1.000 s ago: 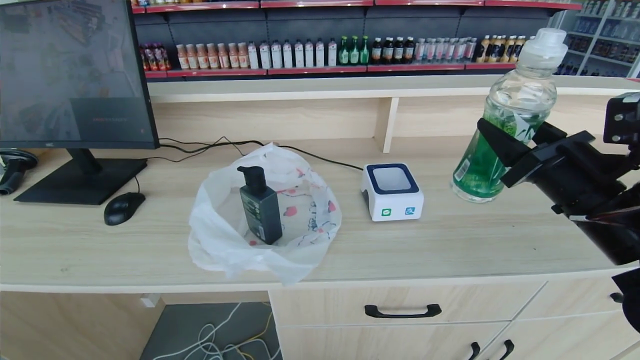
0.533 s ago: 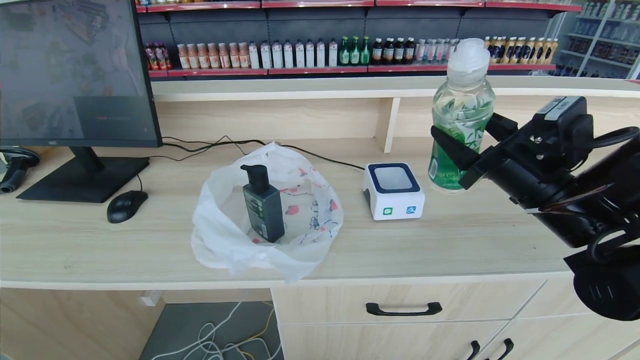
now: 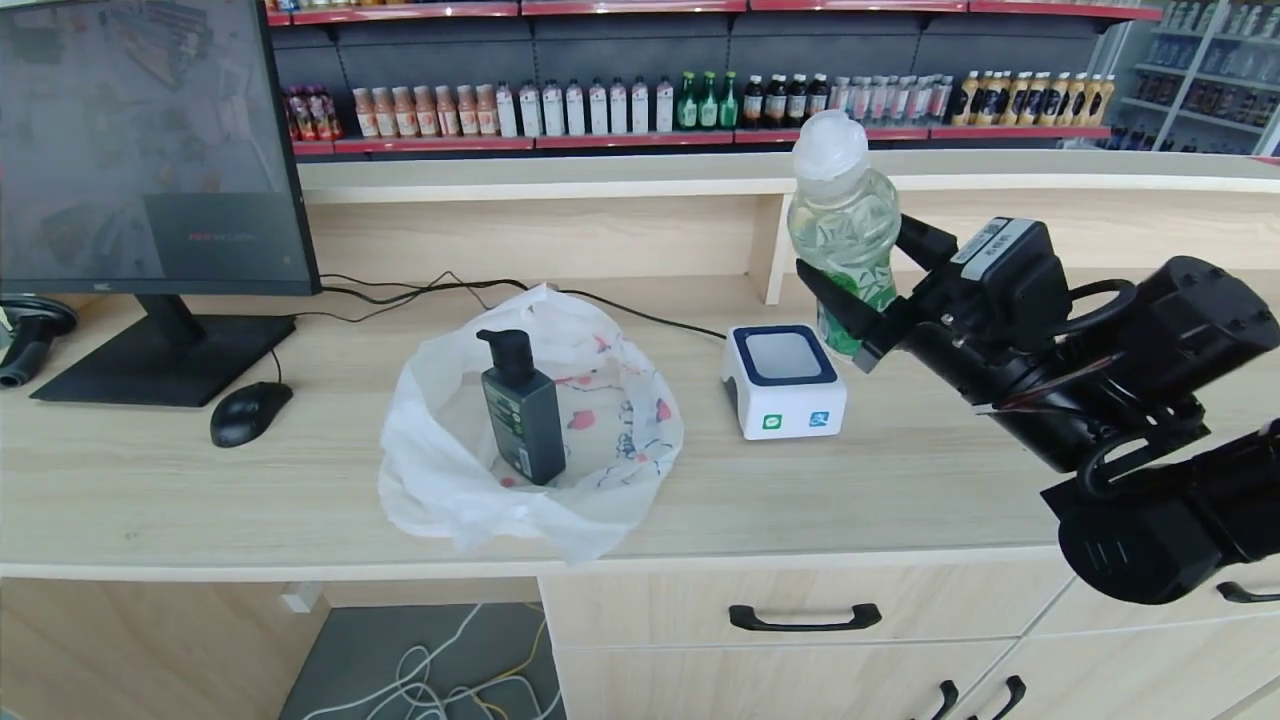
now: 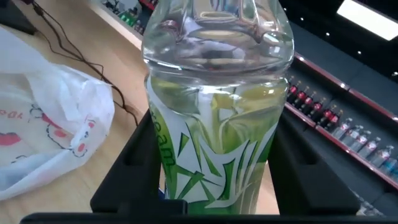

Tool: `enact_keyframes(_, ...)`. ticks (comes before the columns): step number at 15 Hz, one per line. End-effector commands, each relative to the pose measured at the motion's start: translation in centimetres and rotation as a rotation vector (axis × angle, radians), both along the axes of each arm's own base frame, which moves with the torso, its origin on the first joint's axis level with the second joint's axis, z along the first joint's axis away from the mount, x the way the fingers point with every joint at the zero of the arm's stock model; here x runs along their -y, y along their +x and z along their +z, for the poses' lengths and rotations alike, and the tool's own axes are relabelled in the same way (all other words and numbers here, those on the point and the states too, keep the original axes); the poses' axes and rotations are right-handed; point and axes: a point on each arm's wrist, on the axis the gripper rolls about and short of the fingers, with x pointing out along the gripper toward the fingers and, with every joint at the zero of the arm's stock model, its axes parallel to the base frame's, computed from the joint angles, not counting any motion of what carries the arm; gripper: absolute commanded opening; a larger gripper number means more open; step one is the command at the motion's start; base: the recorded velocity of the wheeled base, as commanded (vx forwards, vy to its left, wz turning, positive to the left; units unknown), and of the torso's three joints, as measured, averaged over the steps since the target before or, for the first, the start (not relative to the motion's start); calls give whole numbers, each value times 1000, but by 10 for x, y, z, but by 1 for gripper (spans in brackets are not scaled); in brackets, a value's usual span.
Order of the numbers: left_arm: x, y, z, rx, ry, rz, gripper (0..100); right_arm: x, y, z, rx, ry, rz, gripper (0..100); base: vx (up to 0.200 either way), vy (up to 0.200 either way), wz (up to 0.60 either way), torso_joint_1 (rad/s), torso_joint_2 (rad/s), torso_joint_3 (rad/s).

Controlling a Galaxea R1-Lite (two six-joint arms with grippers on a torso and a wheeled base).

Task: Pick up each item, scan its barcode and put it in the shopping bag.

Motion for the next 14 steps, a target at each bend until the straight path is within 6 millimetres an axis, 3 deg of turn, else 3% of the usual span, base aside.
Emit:
enact_keyframes(1,0,0,0,1,1,-1,100,-2,5,-6,-2,-22,16,0,0,0,0,0,0,0)
enact_keyframes(4,0,0,0,2,-1,-1,100,-6,11,1,77,-72,72,0,0,0,0,0,0,0)
enact_keyframes(14,0,0,0,4,4,0,100,-7,17,-14,138,-208,154,0,0,0,0,0,0,0)
